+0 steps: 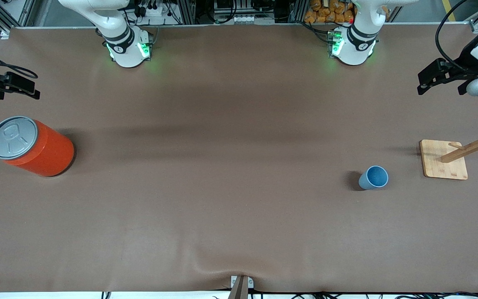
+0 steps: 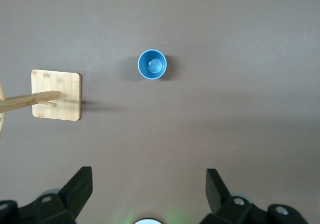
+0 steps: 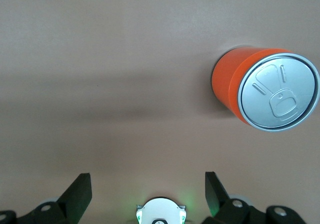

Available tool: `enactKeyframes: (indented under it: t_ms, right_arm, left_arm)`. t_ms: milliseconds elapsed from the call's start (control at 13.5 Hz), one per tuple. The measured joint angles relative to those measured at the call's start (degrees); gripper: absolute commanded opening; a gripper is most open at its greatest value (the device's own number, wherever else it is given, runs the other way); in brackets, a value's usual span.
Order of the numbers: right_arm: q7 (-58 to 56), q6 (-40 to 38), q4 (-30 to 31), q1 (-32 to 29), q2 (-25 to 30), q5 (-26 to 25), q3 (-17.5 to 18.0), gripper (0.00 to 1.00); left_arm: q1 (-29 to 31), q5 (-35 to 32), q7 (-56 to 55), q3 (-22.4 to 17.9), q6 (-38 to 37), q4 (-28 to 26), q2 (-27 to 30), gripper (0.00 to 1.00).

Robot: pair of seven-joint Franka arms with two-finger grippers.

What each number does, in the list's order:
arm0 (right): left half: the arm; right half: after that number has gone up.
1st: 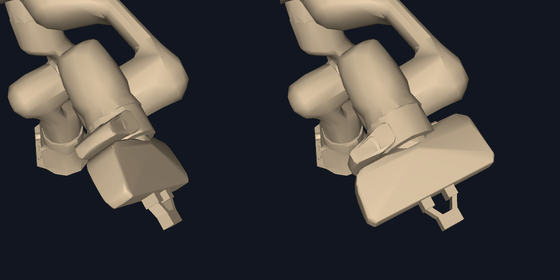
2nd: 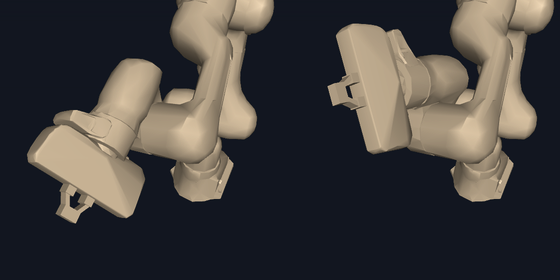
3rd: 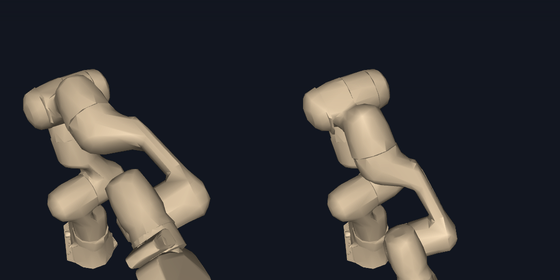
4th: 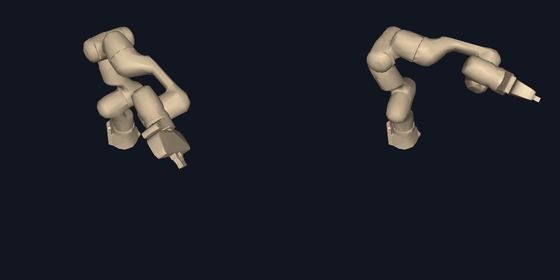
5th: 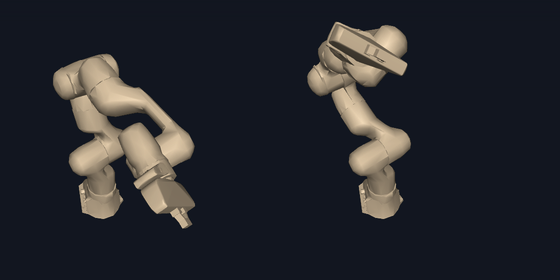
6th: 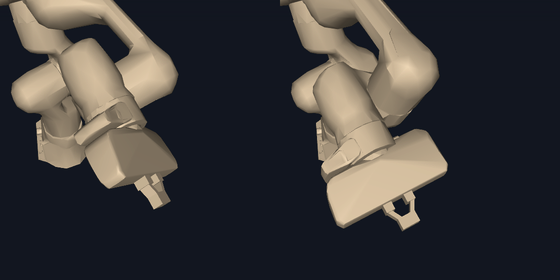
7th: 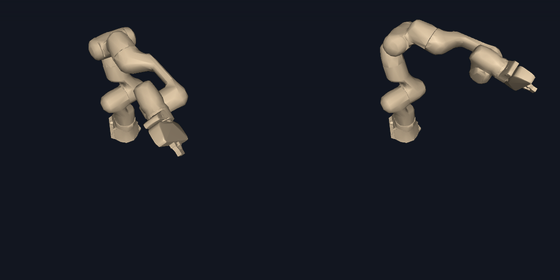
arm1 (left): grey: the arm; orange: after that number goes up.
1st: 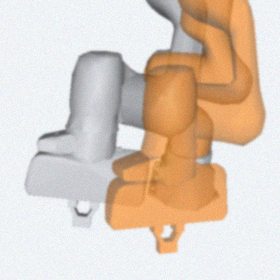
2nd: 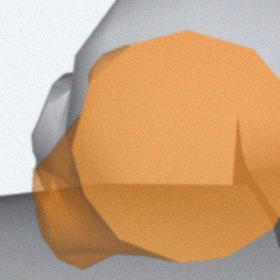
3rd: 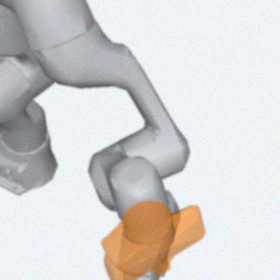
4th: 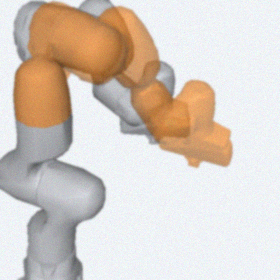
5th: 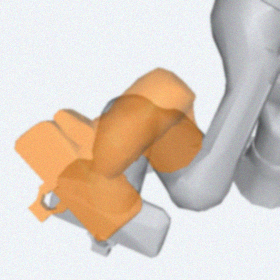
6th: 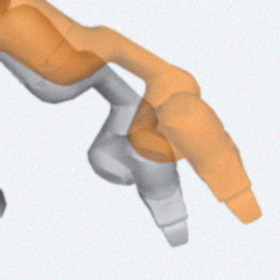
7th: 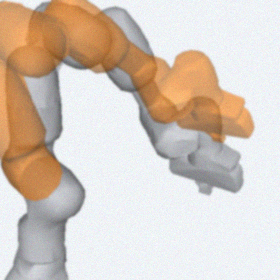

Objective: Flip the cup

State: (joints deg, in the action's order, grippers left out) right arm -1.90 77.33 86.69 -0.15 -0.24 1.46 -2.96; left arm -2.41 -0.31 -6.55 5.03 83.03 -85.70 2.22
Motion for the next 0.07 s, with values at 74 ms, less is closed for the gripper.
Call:
enactKeyframes:
  t_ms: [74]
  right_arm:
    - [0.0,0.0,0.0,0.0,0.0,0.0,0.0,1.0]
  left_arm:
    - [0.0,0.0,0.0,0.0,0.01,0.13,-0.2,1.0]
